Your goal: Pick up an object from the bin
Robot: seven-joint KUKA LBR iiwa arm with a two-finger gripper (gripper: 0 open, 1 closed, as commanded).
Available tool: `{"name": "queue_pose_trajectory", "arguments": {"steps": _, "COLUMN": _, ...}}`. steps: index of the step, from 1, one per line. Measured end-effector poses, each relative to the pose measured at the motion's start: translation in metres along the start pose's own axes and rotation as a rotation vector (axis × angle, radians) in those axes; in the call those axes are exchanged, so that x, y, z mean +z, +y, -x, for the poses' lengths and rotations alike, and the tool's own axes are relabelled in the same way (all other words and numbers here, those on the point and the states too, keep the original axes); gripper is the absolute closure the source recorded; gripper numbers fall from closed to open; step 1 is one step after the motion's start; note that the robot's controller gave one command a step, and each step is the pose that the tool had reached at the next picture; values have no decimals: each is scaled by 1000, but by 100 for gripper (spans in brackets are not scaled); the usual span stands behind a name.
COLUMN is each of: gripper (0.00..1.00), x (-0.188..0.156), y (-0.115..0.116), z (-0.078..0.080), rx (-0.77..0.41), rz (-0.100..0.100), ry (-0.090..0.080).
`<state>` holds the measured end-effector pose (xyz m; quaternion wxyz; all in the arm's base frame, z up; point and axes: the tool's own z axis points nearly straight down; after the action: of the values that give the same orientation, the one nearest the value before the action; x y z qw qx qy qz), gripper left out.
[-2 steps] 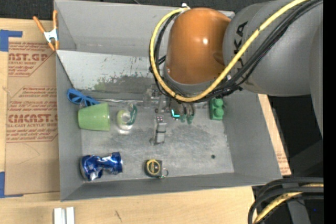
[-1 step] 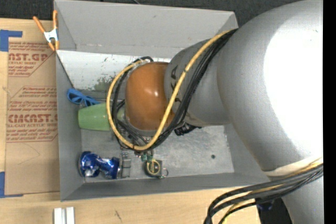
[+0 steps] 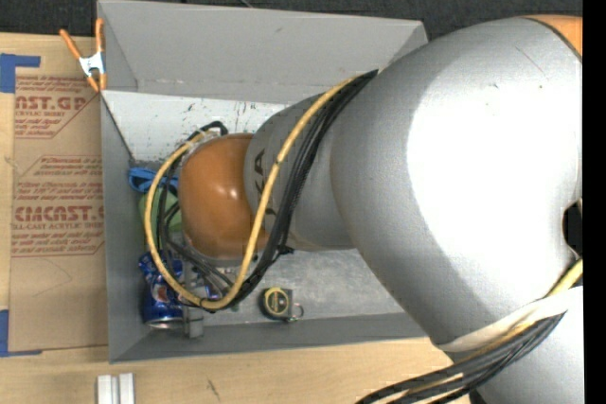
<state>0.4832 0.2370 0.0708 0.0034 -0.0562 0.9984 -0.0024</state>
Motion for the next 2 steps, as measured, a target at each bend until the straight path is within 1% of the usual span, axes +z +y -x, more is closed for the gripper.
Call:
{"name": "queue_pose_trajectory", "arguments": {"steps": 1, "gripper": 100, "x": -1, "y": -6, "z": -1, "rx": 8, "rz": -9, "ry": 11}}
{"name": "queue_pose_trajectory", "arguments": {"steps": 2, "gripper": 100, "x": -51, "y": 0, "z": 10, "rx": -16, "rz": 6, "ry": 2}}
